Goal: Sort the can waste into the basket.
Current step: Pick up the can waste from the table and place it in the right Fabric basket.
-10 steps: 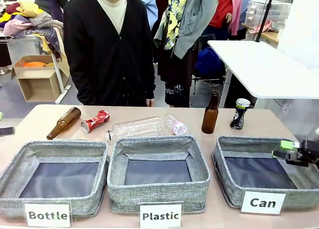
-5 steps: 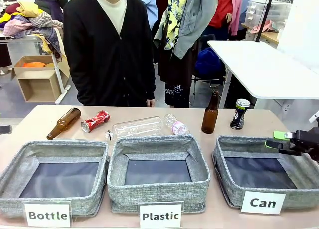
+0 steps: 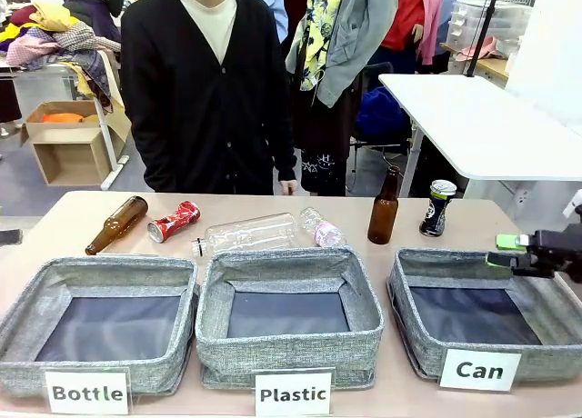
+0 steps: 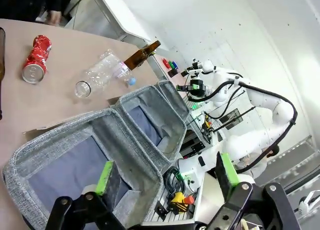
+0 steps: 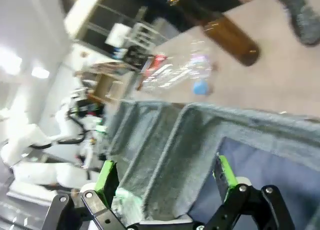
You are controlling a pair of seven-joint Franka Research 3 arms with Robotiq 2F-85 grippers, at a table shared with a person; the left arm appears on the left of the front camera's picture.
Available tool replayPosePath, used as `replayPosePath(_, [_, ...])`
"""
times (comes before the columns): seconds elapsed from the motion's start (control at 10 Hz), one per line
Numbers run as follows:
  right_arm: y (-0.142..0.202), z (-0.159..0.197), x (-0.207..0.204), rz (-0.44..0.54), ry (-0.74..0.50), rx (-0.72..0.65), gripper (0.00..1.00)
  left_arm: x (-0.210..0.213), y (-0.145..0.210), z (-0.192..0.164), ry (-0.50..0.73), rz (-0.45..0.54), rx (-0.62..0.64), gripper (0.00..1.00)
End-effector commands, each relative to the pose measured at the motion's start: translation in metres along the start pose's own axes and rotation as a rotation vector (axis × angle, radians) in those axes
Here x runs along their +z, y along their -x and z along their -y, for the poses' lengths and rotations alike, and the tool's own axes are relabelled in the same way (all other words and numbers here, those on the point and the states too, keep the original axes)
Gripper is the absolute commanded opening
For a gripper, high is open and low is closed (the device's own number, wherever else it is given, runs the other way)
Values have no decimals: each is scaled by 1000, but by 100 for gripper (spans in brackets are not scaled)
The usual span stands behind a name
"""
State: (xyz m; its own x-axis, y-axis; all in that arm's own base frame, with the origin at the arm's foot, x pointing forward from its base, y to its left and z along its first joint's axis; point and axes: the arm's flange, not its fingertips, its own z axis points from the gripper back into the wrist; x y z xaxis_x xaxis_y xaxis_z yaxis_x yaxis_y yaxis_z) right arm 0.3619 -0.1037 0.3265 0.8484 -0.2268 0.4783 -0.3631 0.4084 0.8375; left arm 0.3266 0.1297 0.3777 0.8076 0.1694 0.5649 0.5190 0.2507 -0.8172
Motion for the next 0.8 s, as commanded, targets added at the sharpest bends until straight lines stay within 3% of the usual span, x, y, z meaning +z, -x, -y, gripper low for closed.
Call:
replayPosePath(0.0, [-29, -30, 21, -118, 294, 9, 100, 2, 2, 1, 12, -4, -20, 100])
replayPosePath(0.3, [-50, -24, 36, -321, 663, 111, 100, 2, 2, 1, 12, -4, -20, 100])
replayPosePath(0.4, [-52, -30, 34, -271, 721, 170, 100, 2, 2, 1, 12, -4, -20, 100])
replayPosePath(0.5, [-53, -36, 31, -99, 746, 228, 100, 2, 2, 1, 12, -4, -20, 100])
replayPosePath(0.6, [-58, -22, 43, -234, 670, 156, 100, 2, 2, 1, 12, -4, -20, 100])
replayPosePath(0.7, [-58, -22, 43, -234, 670, 156, 100, 2, 2, 1, 12, -4, -20, 100])
